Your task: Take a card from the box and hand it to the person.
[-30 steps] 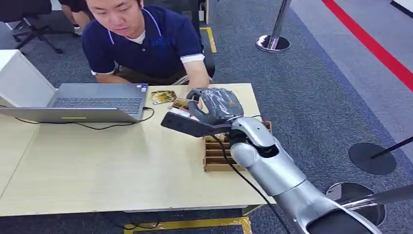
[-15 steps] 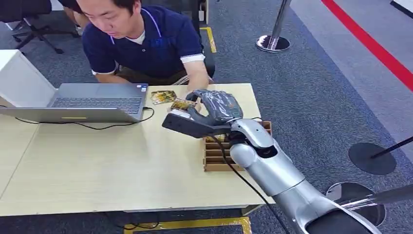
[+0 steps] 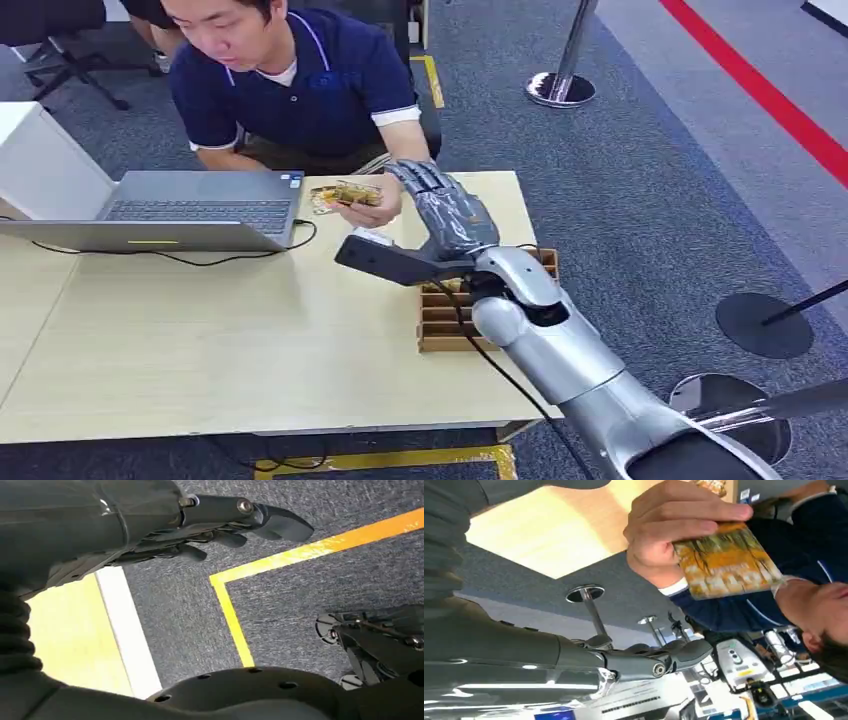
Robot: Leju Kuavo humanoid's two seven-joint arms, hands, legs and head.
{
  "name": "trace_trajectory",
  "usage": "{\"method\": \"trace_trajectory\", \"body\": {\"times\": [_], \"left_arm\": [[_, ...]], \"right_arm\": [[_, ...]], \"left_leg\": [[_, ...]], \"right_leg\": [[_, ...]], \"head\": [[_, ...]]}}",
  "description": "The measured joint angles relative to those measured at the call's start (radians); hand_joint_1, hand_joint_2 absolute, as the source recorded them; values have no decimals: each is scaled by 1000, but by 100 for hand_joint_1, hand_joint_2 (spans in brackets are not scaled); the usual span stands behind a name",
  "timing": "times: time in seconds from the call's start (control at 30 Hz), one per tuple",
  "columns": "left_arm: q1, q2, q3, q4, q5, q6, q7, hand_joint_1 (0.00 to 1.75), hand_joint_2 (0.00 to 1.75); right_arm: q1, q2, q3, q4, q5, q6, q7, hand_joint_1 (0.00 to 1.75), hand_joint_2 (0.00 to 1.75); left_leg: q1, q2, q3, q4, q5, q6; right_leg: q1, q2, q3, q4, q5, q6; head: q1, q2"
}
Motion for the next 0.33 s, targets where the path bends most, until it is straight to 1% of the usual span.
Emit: {"method": "trace_trajectory", "body": {"times": [0.13, 0.23, 0.33], "left_arm": [[1, 0, 0, 0, 8, 7, 4, 0, 0], [2, 0, 0, 0, 9, 10, 11, 0, 0], [4, 0, 1, 0, 14, 11, 15, 0, 0]], "right_arm": [[33, -12, -20, -53, 12, -64, 16, 0, 175], [72, -36, -60, -129, 23, -100, 19, 0, 175], [133, -63, -123, -216, 27, -157, 4, 0, 175]], "left_leg": [[0, 0, 0, 0, 0, 0], [0, 0, 0, 0, 0, 0], [0, 0, -1, 0, -1, 0]], "right_leg": [[0, 0, 0, 0, 0, 0], [0, 0, 0, 0, 0, 0], [0, 0, 0, -1, 0, 0]], "head": [[0, 0], [0, 0], [0, 0]]}}
